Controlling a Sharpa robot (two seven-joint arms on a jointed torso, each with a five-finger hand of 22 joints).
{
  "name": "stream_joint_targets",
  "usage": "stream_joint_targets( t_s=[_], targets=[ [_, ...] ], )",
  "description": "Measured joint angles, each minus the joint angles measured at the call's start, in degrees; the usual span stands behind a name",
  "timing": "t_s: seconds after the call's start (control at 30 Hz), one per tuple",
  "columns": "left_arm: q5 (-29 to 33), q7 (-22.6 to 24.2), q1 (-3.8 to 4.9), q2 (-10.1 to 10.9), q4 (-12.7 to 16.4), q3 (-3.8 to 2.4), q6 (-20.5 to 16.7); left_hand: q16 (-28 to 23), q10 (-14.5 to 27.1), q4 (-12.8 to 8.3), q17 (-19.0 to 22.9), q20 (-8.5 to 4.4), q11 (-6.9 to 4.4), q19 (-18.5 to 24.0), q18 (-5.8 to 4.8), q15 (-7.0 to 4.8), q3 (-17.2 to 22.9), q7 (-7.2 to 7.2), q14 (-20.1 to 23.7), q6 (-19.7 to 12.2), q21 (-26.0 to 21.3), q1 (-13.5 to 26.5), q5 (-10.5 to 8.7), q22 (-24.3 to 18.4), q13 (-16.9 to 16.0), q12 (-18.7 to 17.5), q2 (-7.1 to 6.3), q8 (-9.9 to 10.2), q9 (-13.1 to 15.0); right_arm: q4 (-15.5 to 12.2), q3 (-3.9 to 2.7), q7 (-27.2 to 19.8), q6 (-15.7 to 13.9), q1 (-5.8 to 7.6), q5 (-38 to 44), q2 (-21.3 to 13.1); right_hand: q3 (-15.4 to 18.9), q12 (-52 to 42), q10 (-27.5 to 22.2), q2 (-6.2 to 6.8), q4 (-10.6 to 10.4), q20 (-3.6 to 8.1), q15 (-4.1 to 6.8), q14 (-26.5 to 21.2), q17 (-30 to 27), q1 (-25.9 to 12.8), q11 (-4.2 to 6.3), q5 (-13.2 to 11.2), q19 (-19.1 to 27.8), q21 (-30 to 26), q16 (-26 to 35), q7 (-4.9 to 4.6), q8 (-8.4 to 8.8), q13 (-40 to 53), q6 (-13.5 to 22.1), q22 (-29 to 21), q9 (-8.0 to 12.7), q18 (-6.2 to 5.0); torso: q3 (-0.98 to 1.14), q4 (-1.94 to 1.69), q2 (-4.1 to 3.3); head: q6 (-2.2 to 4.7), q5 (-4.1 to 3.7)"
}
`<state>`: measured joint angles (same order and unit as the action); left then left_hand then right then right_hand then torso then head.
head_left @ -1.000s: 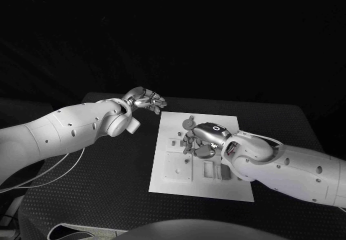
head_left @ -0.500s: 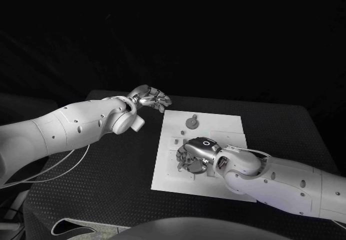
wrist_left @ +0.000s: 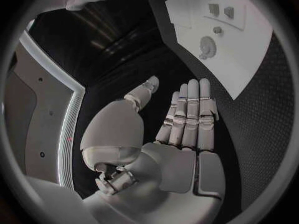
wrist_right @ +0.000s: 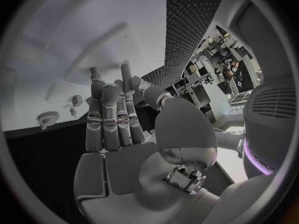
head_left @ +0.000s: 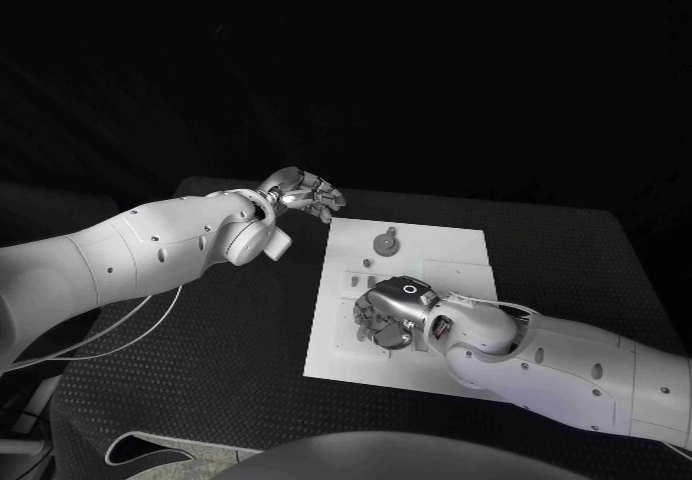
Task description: Assemble the parts on the task board
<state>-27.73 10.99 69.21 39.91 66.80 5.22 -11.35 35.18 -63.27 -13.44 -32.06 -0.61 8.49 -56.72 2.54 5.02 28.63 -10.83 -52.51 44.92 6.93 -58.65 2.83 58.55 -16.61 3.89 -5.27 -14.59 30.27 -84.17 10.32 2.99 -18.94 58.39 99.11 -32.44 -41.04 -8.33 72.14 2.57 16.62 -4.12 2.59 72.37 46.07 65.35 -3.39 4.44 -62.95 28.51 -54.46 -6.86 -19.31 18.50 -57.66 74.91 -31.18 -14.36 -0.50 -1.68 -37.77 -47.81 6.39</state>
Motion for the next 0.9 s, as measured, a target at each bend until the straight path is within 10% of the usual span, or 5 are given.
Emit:
stream_joint_targets(
  t_s=[0.9],
  targets=[
    [0.04, -0.02, 0.00, 0.15, 0.20, 0.00, 0.16, -0.17, 0.00, 0.00, -0.19, 0.00, 0.00, 0.00, -0.05, 0.00, 0.00, 0.00, 0.00, 0.00, 0.00, 0.00, 0.00, 0.04, 0.04, 0.00, 0.00, 0.00, -0.05, 1.03, 1.02, 0.20, 0.82, 0.12, 0.85, 0.65, 0.10, -0.31, 0.12, 0.00, 0.08, -0.01, -0.10, 0.08, 0.03, 0.00, 0.14, -0.23, 0.00, 0.00, 0.00, 0.15, 0.16, 0.16, -0.26, 0.00, -0.09, -0.21, -0.03, 0.05, 0.03, -0.41, 0.09]
  ],
)
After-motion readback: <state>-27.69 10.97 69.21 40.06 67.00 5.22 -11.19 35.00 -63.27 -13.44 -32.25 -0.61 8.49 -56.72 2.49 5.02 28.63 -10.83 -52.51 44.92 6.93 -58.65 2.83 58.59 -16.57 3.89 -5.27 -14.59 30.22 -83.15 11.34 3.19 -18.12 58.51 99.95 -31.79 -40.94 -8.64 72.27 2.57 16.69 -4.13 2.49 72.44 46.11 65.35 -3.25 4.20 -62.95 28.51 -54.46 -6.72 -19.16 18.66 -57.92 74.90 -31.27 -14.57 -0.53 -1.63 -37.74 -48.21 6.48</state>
